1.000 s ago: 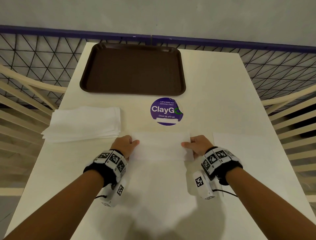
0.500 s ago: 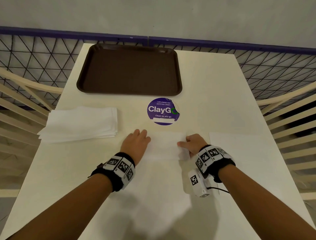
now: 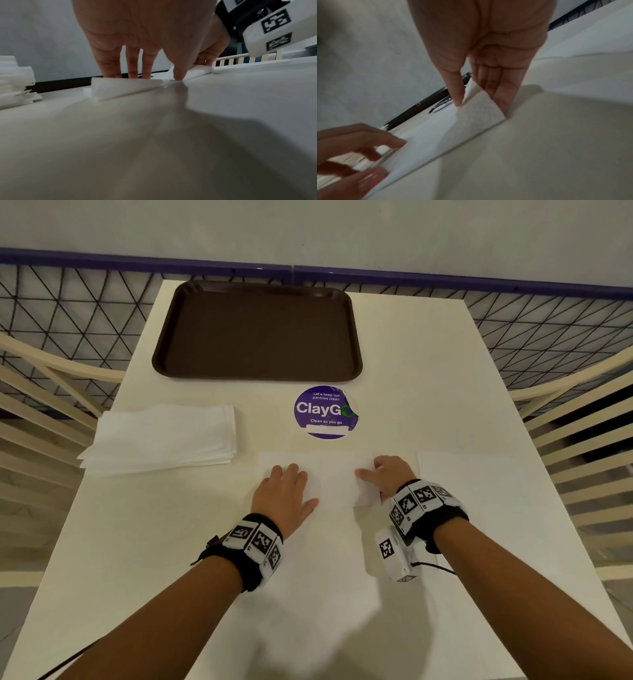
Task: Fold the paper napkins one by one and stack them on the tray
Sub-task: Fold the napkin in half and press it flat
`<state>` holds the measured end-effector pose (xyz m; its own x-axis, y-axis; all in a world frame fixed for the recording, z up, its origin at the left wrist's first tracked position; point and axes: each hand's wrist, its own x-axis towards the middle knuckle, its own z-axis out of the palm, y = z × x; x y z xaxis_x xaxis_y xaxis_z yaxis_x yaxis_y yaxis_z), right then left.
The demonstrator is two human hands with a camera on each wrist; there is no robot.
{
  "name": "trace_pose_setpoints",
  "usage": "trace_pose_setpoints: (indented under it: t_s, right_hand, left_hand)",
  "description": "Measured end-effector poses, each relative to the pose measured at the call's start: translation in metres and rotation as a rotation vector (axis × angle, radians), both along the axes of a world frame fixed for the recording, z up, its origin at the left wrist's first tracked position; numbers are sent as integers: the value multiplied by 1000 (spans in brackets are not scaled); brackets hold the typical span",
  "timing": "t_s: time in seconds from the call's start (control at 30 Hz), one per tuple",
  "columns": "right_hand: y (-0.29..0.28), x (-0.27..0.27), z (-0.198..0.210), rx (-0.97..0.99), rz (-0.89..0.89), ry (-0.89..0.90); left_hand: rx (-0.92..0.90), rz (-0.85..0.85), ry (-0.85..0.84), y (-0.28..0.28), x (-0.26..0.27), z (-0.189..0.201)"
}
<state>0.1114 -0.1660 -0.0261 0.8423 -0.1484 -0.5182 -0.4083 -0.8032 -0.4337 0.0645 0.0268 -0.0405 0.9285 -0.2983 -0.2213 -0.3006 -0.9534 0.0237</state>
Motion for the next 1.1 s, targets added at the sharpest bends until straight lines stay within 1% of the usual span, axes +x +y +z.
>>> trace_pose_setpoints:
  t_s: [0.07, 0.1, 0.17, 0.2, 0.23, 0.27, 0.33, 0.37, 0.43, 0.57, 0.73, 0.8, 0.87, 0.9, 0.97, 1.03, 1.1]
  right_hand:
    - [5, -12, 4, 47, -48, -138]
    - [10, -23, 4, 11, -2, -214]
    - [25, -48, -2, -198, 250, -432]
    - [34, -58, -5, -226, 366, -438]
    - [44, -68, -7, -250, 489, -390]
    - [54, -77, -12, -314, 577, -411]
    - [70, -90, -13, -353, 678, -318]
    - [73, -94, -14, -368, 704, -224]
    - [76, -95, -13, -394, 664, -136]
    - [71, -100, -19, -378, 620, -48]
    - [42, -104, -18, -382, 514, 2]
    - [38, -103, -13, -361, 506, 19]
    - [38, -100, -8, -367, 518, 30]
    - [38, -98, -6, -371, 526, 32]
    - [38, -92, -2, -384, 548, 26]
    - [38, -85, 6, -431, 598, 15]
    - [39, -78, 14, -461, 625, 24]
  left_hand:
    - [10, 10, 5, 0, -1, 0]
    - [14, 13, 4, -1, -1, 0]
    - [23, 9, -1, -2, -1, 1]
    - [25, 6, -1, -2, -2, 2]
    - [18, 8, 3, -3, -1, 3]
    - [7, 10, 3, -3, -1, 4]
    - [-2, 14, 7, -3, 0, 5]
    - [1, 13, 12, -3, 0, 5]
    - [14, 8, 14, -3, 0, 3]
    - [9, 3, 1, -4, 0, 1]
    - [-7, 4, 15, -5, -1, 2]
    - [-7, 28, 19, -3, -2, 4]
    - [15, 24, -14, -2, -4, 5]
    - [41, -14, -26, -4, -7, 7]
    - [79, -181, -31, -13, -16, 8]
    - [57, -330, 7, -23, -27, 4]
    - [-1, -347, 6, -26, -31, -2]
